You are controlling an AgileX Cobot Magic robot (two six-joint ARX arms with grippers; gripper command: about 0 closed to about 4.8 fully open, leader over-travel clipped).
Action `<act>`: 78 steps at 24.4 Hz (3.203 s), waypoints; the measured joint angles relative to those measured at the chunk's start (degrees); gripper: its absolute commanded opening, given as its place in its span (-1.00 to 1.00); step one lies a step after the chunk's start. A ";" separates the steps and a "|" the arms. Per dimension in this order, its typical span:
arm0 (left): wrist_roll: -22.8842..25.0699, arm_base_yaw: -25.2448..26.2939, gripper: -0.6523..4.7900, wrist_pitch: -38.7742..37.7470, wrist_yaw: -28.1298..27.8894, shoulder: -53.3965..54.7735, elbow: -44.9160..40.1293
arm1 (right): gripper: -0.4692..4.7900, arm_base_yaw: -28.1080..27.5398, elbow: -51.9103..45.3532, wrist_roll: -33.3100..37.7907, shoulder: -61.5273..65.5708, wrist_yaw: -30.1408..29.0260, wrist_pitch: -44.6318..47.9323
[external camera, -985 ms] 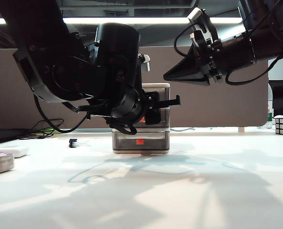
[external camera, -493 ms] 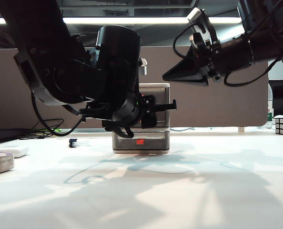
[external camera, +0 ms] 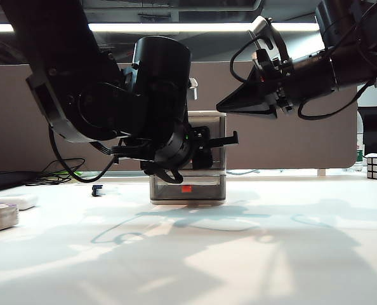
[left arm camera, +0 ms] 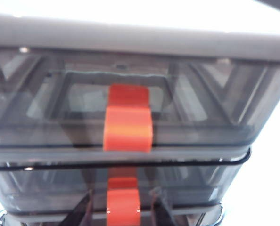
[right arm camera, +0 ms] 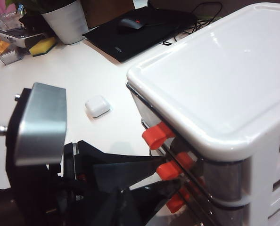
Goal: Open the second layer of the drawer on the table, pick up a pack of napkins on the table and put it in, and finally close the drawer.
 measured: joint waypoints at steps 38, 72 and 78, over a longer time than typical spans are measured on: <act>-0.37 0.09 -0.18 -2.80 -0.13 1.25 0.48 | -0.84 0.00 0.00 0.00 0.02 1.27 -0.04; 4.39 -1.44 -0.18 1.05 -5.84 1.22 0.48 | -0.84 0.04 0.00 -0.09 0.02 1.27 -0.83; 4.39 -1.42 -0.19 3.21 -5.77 1.22 0.48 | -0.84 0.04 0.00 -0.09 0.02 1.27 -0.92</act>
